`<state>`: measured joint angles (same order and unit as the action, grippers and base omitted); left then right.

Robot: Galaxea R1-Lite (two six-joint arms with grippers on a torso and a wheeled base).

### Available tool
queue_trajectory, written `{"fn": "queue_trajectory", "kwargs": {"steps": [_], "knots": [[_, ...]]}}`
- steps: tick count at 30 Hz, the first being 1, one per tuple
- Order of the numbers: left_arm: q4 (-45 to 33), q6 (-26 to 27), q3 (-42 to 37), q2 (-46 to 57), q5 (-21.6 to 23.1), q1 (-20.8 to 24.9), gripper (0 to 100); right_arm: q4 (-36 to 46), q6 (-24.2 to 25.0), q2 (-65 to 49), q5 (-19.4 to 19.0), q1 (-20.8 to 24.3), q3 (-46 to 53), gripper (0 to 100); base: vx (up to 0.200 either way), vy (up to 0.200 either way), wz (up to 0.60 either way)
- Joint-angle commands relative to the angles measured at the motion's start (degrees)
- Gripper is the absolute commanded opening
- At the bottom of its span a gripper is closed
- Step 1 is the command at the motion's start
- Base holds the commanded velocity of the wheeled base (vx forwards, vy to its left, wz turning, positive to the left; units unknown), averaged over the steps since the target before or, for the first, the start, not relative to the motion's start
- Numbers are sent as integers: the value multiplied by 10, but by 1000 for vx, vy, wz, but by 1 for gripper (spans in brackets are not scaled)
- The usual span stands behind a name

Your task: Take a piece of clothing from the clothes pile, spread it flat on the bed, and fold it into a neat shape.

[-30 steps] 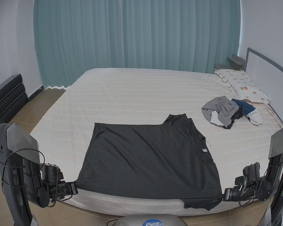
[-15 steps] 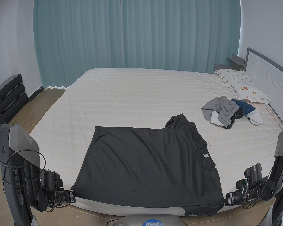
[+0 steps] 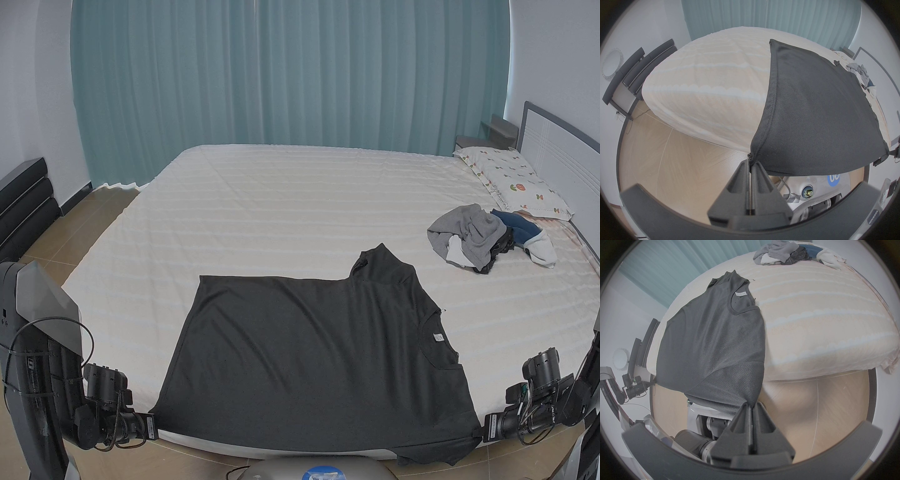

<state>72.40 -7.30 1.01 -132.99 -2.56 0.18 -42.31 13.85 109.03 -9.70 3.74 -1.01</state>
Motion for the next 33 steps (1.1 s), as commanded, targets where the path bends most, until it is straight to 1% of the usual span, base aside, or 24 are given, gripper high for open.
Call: {"fn": "queue_trajectory", "kwargs": {"steps": [1, 5, 6, 7, 8, 9, 11, 14, 16, 18, 22, 26, 33], "knots": [[1, -2, -7, 13, 3, 0, 0, 14, -9, -36, -3, 0, 10, 0, 0, 0, 0], [24, -12, 12, 14, 5, 0, 0, 5, -11, -46, -4, -1, 8, 0, 0, 0, 0], [35, -27, 24, 14, 5, 0, 0, -10, -10, -48, -7, -3, 7, 0, 0, 0, 0], [45, -55, 40, 15, 5, 0, 0, -35, -6, -47, -10, -3, 3, 0, 0, 0, 0], [46, -59, 42, 15, 5, 1, 0, -37, -6, -46, -11, -3, 2, 0, 0, 0, 0], [55, -103, 67, 15, 5, 3, 0, -71, -3, -40, -15, -7, -5, 0, 0, 0, 0], [60, -147, 93, 16, 4, 4, 0, -101, -1, -29, -19, -10, -15, 0, 0, 0, 0], [65, -190, 118, 27, 5, 4, 0, -136, 23, -11, -18, -17, -43, 0, 0, 0, 0], [66, -215, 131, 41, 5, 5, 0, -159, 50, -9, -18, -17, -58, 0, 0, 0, 0], [66, -237, 142, 50, 6, 10, 0, -165, 67, -8, -18, -17, -72, 0, 0, 0, 0], [66, -249, 156, 63, 6, 22, 0, -164, 66, -1, -18, -17, -85, 0, 0, 0, 0], [65, -249, 157, 89, 5, 22, 0, -167, 66, -6, -19, -18, -82, 0, 0, 0, 0], [63, -243, 152, 94, 5, 22, 0, -164, 65, -18, -19, -17, -76, 0, 0, 0, 0]]}}
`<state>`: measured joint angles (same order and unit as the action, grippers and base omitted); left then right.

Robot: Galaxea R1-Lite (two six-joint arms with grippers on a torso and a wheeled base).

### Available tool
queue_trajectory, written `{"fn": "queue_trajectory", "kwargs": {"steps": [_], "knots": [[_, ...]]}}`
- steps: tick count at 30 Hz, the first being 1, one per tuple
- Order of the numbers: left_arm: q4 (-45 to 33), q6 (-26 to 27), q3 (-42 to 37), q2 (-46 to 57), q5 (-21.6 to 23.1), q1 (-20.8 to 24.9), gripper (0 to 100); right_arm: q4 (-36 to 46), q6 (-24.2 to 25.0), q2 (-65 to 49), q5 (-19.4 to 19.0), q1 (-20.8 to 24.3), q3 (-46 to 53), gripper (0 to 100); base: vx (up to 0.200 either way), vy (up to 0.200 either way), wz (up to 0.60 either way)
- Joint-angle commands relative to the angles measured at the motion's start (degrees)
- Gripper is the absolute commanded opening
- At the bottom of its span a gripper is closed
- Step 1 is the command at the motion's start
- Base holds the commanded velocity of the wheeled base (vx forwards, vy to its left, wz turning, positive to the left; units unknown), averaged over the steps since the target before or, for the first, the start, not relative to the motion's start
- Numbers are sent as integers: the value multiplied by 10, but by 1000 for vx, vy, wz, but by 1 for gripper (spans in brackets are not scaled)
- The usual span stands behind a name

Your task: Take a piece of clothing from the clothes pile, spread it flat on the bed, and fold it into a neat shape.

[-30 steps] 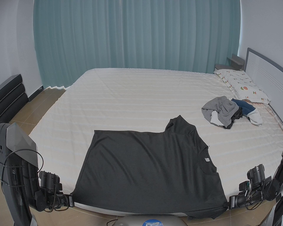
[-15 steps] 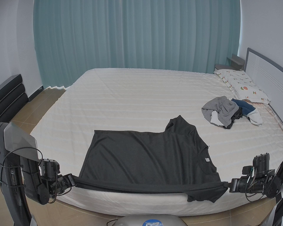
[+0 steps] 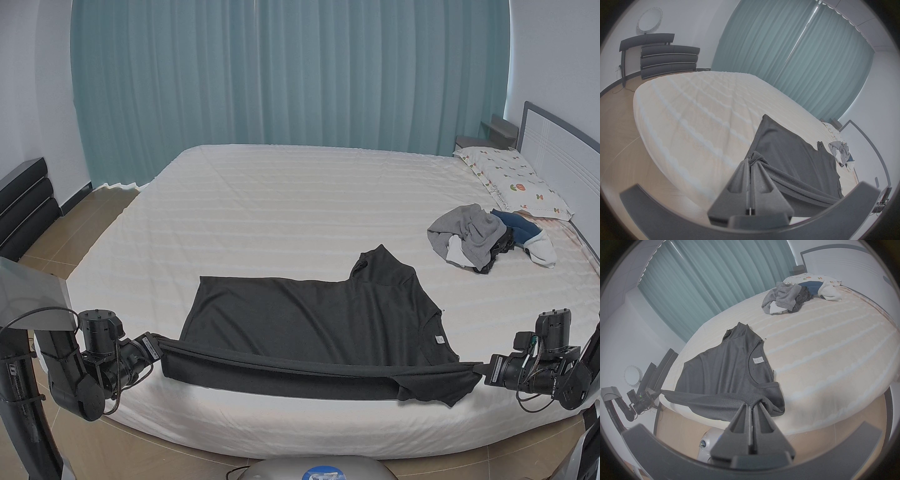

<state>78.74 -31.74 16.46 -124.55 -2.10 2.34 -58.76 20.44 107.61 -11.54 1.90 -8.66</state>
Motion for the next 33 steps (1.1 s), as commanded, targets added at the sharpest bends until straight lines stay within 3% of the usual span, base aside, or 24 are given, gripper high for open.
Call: {"fn": "queue_trajectory", "kwargs": {"steps": [1, 33], "knots": [[-1, 1, -2, 10, 1, 0, 0, 0, -1, -3, -1, 1, 0, 0, 0, 0, 0], [-4, -2, 141, -131, 3, 15, 0, -3, 2, 166, 6, -7, -163, 0, 0, 0, 0]]}}
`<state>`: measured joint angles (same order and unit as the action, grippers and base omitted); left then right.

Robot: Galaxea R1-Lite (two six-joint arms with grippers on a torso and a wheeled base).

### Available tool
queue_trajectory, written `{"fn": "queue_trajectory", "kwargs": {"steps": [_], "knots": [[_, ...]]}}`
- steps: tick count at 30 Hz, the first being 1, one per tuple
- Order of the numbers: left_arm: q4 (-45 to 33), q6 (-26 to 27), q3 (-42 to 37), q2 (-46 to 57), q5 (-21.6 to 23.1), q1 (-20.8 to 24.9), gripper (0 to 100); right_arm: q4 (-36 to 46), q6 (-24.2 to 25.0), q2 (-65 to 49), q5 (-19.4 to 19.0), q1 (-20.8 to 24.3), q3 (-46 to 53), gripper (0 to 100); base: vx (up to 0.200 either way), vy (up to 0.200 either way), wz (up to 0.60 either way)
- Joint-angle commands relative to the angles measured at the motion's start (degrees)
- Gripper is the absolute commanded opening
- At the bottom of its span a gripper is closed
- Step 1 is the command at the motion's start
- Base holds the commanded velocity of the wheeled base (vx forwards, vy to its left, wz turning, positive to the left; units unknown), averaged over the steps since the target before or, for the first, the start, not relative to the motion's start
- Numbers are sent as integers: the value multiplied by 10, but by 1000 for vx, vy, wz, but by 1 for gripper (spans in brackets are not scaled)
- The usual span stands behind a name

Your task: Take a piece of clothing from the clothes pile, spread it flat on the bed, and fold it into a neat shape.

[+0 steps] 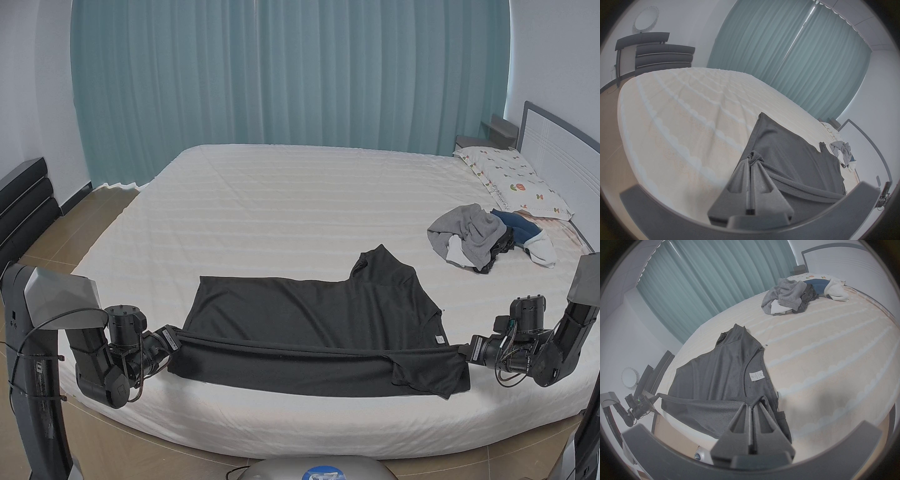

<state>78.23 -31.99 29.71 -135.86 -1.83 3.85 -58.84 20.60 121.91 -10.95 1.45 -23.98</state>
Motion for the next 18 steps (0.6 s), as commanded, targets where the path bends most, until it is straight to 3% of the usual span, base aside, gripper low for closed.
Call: {"fn": "queue_trajectory", "kwargs": {"steps": [1, 18], "knots": [[1, -1, 12, -19, -1, 0, 0, -3, 1, 26, 0, -3, -12, 0, 0, 0, 0], [1, -11, 49, -47, -1, 0, 0, -5, 5, 73, 3, -1, -54, 0, 0, 0, 0]]}}
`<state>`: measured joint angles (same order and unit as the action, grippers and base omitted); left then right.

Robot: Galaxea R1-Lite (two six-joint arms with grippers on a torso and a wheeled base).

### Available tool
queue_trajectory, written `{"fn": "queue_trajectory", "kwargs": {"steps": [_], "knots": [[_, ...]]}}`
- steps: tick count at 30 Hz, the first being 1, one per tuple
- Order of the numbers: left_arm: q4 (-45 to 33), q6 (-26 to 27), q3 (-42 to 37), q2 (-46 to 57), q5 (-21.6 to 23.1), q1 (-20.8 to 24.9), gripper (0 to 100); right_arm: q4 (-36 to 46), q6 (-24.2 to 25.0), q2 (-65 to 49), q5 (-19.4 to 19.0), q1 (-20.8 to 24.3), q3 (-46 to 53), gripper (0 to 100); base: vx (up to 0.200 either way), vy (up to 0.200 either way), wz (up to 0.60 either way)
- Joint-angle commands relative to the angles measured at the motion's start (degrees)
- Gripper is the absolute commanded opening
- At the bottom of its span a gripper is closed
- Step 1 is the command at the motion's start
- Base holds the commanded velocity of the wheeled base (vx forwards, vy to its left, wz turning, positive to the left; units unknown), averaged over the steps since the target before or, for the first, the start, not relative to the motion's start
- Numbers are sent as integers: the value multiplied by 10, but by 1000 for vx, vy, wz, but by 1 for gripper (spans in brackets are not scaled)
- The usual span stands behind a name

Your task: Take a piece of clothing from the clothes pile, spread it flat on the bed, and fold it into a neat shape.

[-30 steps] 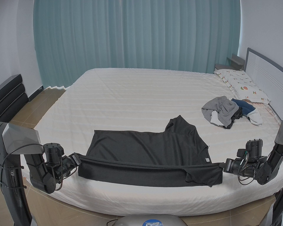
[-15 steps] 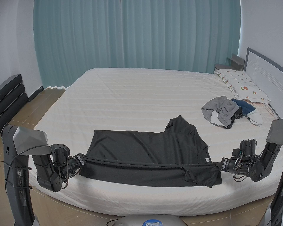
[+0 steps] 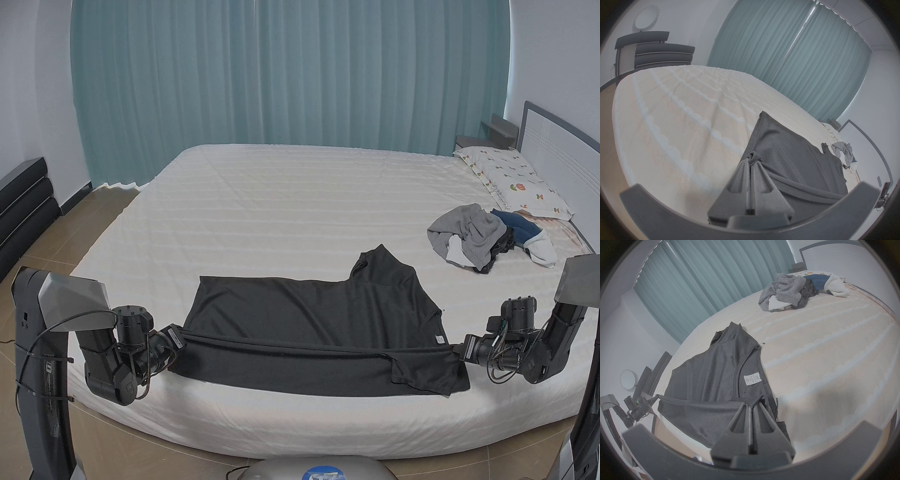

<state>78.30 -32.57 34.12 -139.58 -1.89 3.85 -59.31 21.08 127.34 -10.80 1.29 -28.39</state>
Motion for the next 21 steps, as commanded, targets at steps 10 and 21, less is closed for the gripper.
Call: {"fn": "queue_trajectory", "kwargs": {"steps": [10, 21], "knots": [[3, -49, 17, -13, -1, 1, 100, -34, 60, 22, 0, 6, -26, 100, 0, 0, 0], [0, -131, 12, 31, -1, -29, 100, -36, 117, -51, -28, 17, 19, 100, 0, 0, 0]]}}
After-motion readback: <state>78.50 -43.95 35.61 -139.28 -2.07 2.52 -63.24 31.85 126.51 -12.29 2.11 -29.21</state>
